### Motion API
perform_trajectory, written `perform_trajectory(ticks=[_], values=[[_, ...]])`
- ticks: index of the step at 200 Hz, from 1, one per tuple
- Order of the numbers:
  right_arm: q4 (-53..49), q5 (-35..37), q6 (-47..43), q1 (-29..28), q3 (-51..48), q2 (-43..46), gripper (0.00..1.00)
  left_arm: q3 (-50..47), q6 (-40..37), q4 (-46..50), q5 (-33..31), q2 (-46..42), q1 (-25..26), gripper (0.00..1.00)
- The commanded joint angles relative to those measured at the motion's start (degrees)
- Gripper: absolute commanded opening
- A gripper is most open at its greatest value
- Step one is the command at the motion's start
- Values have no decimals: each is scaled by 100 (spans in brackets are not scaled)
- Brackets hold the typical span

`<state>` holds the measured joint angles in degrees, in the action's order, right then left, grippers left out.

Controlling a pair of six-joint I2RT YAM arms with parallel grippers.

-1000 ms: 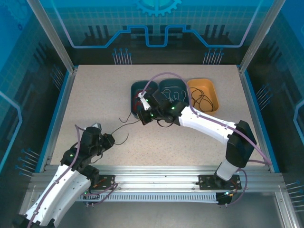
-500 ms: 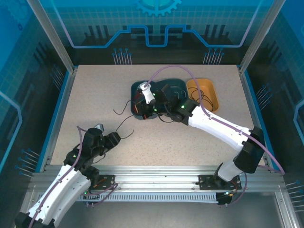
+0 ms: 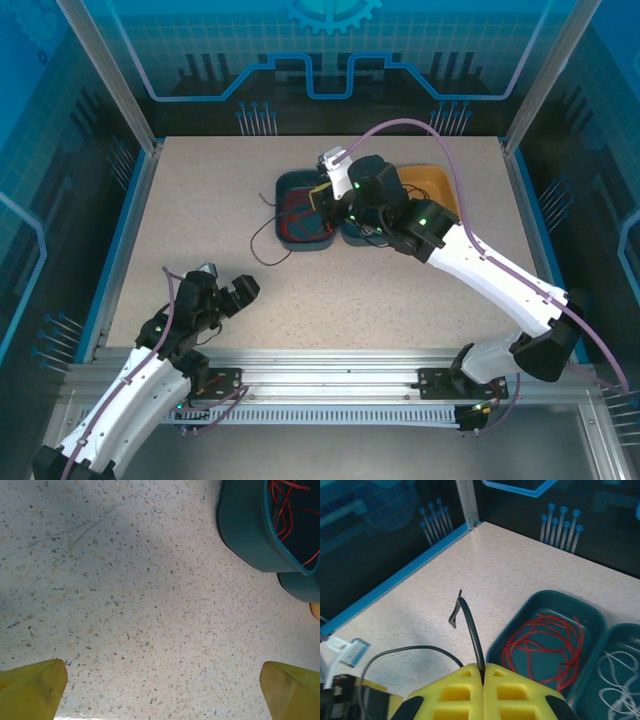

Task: Untangle the cables

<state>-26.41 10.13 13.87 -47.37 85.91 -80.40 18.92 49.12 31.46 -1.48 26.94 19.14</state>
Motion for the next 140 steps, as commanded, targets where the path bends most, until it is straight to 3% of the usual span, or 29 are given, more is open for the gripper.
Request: perform_trajectory(ticks=[1,74,140], values=[[-379,546,-255,303,267,263,0,215,-162,232,-153,-18,2,99],[-463,1664,-1031,1671,55,573,2,323,-182,318,-270,-26,2,99],[-191,1646,-1278,3047,-213,308,2,321,-149,352,-325,-31,1,99]])
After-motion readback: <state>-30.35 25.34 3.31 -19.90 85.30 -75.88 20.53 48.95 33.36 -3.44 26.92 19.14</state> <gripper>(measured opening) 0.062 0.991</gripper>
